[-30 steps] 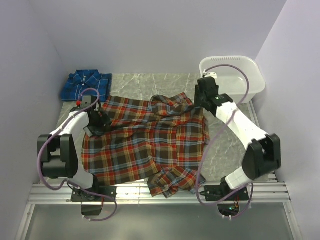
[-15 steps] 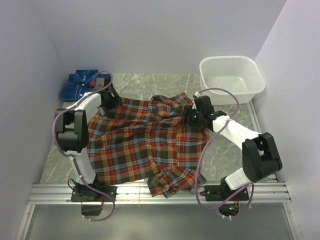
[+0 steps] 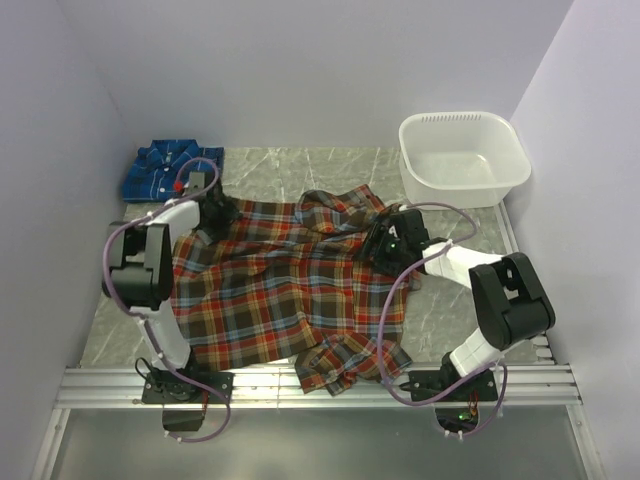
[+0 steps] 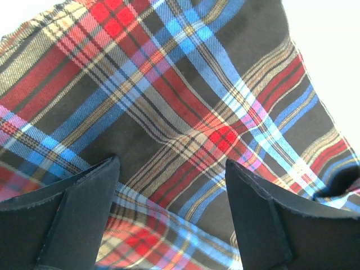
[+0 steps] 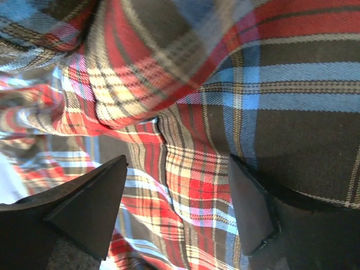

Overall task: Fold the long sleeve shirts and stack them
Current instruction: Flatten the shirt out

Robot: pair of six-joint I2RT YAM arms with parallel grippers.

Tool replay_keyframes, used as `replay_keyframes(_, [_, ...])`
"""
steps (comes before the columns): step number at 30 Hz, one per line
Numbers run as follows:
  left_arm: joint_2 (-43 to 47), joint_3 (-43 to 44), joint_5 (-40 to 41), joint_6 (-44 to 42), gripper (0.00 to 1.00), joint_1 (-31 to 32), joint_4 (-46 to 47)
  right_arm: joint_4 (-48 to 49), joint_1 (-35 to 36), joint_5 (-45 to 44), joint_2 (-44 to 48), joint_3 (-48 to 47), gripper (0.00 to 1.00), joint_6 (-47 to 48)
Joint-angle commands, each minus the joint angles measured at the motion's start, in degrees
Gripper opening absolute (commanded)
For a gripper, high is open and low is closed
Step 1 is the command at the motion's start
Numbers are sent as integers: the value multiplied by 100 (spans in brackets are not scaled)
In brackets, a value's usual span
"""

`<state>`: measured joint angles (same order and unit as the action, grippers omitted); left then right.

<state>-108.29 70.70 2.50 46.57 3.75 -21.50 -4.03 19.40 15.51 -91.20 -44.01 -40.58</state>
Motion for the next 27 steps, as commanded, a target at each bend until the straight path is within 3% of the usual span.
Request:
replay_keyframes(1, [342,-898,-109,528,83,-304,-356,-290,-217,40,14,471,82,-398])
replay_keyframes(7, [1555,-2479,-206,810,83,-1165,-188,-713,-402,-30,462,1051,86,-530])
replay_keyframes(13, [2329,-2544,-215,380,85,-1412,-311,-1310,-192,-889,1156,790,86,284])
replay_keyframes(19, [2541,-1676,-14,-332,88,-860,-653,-1733,564,-1708,1447,-651,82,1717])
replay_keyframes(23, [2462,-1147,268,-666,88,-105,-724,-1137,793,-1438,1184,-1511,76,2422])
replay_keyframes(27, [2190,-953,49,-851,88,240,-505,-977,890,-1182,403,-2365,76,2897])
